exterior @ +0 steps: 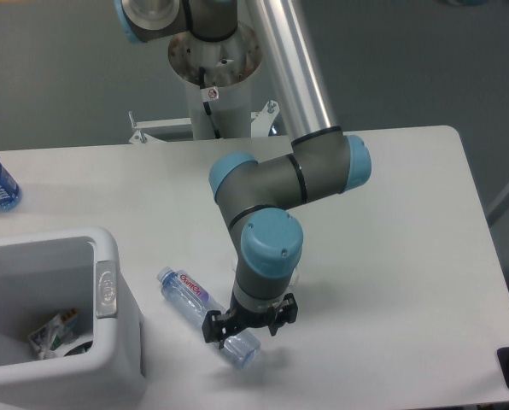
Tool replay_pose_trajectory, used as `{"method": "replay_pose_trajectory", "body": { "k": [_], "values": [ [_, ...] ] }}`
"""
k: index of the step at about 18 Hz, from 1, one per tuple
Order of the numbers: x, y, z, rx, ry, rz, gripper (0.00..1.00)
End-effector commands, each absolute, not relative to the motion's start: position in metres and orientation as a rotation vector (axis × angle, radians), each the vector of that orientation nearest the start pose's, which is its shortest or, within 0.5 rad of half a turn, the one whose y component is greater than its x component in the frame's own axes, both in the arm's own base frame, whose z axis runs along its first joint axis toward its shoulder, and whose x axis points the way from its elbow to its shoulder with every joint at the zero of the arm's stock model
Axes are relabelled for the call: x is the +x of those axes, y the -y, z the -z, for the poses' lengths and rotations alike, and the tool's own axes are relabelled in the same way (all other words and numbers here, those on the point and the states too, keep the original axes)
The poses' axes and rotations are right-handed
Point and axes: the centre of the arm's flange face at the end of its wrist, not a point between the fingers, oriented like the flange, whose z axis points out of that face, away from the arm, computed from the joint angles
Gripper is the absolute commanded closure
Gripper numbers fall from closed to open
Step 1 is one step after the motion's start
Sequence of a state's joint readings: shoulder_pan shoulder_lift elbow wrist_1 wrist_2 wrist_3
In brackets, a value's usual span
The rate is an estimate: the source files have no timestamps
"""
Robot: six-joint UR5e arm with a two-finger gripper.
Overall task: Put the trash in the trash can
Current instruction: 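Lower the gripper and close it around the water bottle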
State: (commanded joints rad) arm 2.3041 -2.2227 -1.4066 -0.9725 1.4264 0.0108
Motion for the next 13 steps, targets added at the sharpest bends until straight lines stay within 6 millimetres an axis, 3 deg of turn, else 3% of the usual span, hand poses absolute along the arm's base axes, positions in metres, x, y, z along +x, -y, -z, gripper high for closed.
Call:
{"method": "replay_pose_trajectory", "body": {
  "k": [7,11,13],
  "values": [
    [-0.356,-0.64,-0.205,-2.821,1.089,0.089,0.0],
    [-0.357,-0.639,-0.203,-2.825,1.096,0.08,0.0],
    [-0.357,-0.639,-0.204,-2.82,1.107,0.078,0.23]
  ]
}}
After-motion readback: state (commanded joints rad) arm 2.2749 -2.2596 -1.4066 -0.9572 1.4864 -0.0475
